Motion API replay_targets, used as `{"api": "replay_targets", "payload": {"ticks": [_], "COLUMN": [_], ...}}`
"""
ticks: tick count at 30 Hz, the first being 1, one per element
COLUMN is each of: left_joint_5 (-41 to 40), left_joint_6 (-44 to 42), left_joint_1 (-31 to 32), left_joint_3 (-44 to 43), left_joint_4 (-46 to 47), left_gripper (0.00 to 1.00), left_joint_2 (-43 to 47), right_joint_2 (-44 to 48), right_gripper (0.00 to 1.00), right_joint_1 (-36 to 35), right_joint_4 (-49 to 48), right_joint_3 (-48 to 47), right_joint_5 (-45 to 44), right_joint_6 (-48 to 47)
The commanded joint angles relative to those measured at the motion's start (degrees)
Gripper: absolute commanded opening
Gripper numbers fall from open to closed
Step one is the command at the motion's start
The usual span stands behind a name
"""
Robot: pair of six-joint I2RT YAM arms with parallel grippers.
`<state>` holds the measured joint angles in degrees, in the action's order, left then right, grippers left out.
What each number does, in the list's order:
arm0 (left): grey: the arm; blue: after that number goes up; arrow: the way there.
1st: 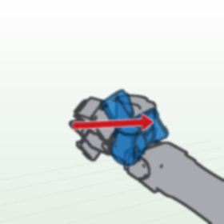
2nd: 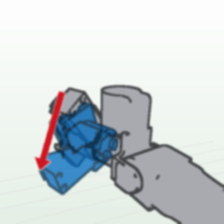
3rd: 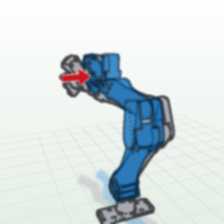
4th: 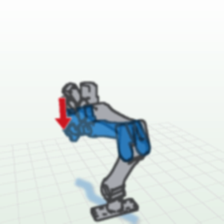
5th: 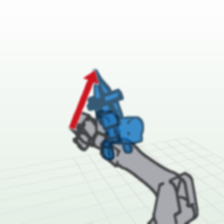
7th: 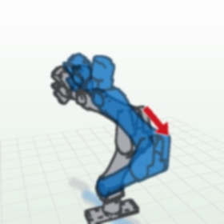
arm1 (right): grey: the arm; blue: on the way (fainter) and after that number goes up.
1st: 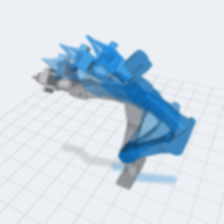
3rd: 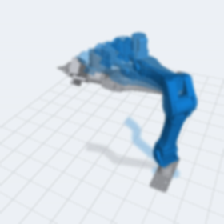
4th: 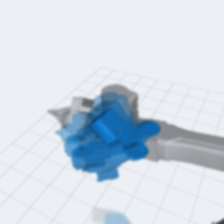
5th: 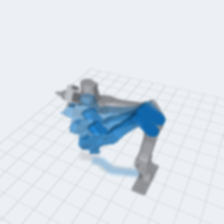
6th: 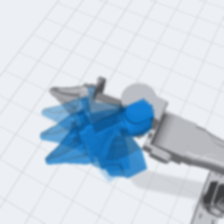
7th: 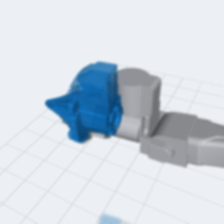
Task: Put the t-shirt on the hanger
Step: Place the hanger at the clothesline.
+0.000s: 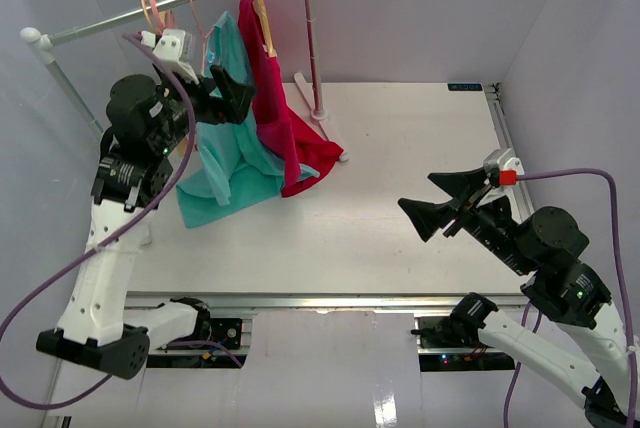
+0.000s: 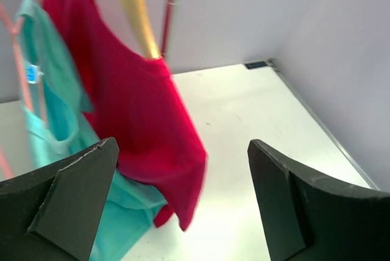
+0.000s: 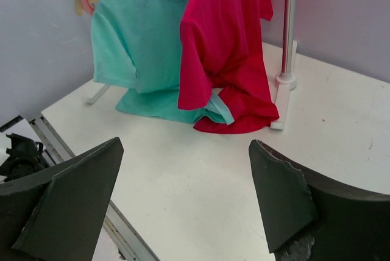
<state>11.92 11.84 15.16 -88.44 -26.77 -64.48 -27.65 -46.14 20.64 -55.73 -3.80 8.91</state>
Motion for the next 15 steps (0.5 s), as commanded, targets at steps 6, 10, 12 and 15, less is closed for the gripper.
{"api": "replay_targets", "payload": {"ticks": [6, 10, 12, 15], "left_joint_5": [25.6, 24.2, 19.8, 13.5], "left_joint_6": [5.2, 7.8, 6.1, 4.4], "left_joint_1": [0.6, 7.3, 12.9, 20.5], "left_joint_3": [15.5, 21.1, 20.6, 20.2], "left_joint_4": [12.5, 21.3, 21.4, 21.3], "left_gripper": [0.98, 0.98, 0.98, 0.98], "left_joint_2": [3.4, 4.2, 2.8, 0.1], "right_joint_2": [4.6, 3.8, 3.5, 3.2], "right_gripper": [0.90, 0.90, 0.90, 0.90], "right_joint_1": [0.0, 0.0, 0.0, -0.1], "right_joint_4": [-2.2, -1.3, -0.6, 0.1], "right_joint_3": [6.8, 6.9, 6.9, 6.6], "right_joint_5": [-5.3, -10.0, -12.5, -13.7], "right_joint_6": [1.2, 3.0, 3.5, 3.7]}}
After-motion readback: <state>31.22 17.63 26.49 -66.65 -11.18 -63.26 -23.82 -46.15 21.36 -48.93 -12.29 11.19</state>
